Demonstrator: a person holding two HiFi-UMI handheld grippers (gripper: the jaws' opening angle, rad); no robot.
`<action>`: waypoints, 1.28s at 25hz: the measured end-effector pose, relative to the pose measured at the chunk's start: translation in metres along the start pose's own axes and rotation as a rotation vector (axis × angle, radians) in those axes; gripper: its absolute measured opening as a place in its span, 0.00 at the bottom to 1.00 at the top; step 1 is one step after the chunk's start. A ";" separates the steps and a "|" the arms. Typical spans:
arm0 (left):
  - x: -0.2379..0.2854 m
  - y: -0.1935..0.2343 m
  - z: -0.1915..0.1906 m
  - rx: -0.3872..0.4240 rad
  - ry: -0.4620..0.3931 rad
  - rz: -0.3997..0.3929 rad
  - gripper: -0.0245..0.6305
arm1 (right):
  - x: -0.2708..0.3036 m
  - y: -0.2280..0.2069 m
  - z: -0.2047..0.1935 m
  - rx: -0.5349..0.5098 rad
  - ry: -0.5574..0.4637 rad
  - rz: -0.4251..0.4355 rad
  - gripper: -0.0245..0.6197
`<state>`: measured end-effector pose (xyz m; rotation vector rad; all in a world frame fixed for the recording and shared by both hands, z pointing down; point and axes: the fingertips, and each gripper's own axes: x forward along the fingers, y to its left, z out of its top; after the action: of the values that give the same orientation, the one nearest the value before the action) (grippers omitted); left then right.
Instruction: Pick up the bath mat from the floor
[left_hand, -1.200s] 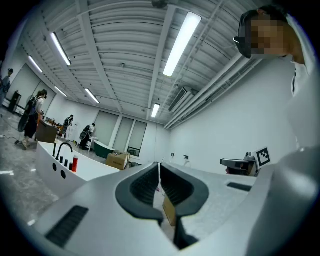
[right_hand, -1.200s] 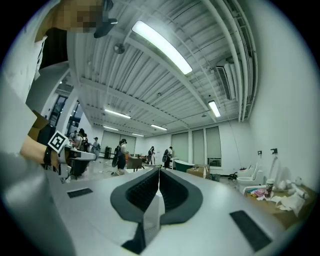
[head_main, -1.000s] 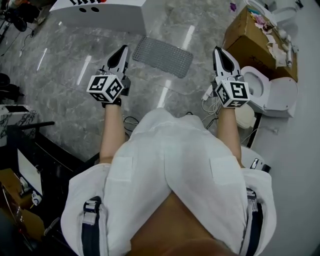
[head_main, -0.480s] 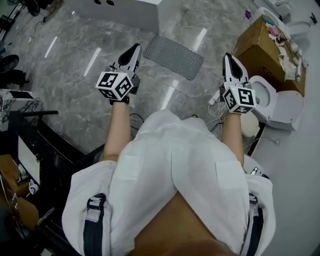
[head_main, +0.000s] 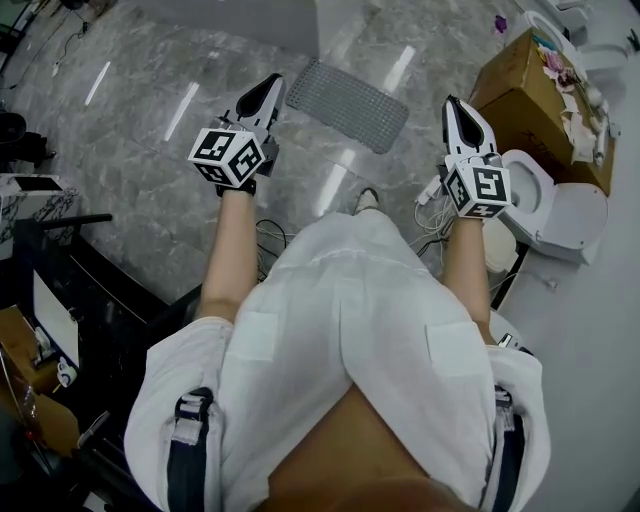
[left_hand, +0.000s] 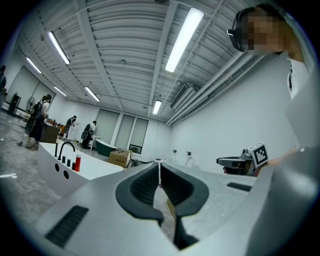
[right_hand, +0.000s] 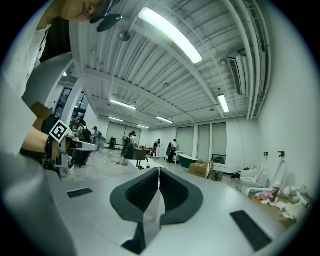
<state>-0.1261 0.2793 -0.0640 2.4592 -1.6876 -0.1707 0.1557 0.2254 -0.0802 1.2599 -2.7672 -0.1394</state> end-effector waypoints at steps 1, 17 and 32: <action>0.006 0.003 -0.001 0.000 0.003 -0.001 0.07 | 0.006 -0.002 -0.002 -0.009 0.006 0.004 0.08; 0.189 0.107 -0.026 -0.020 0.076 -0.022 0.07 | 0.182 -0.111 -0.064 0.024 0.092 -0.001 0.08; 0.338 0.191 -0.077 -0.024 0.211 -0.146 0.07 | 0.314 -0.186 -0.130 0.028 0.239 -0.016 0.09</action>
<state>-0.1658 -0.0984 0.0457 2.4830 -1.4149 0.0499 0.1059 -0.1389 0.0417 1.2176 -2.5646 0.0464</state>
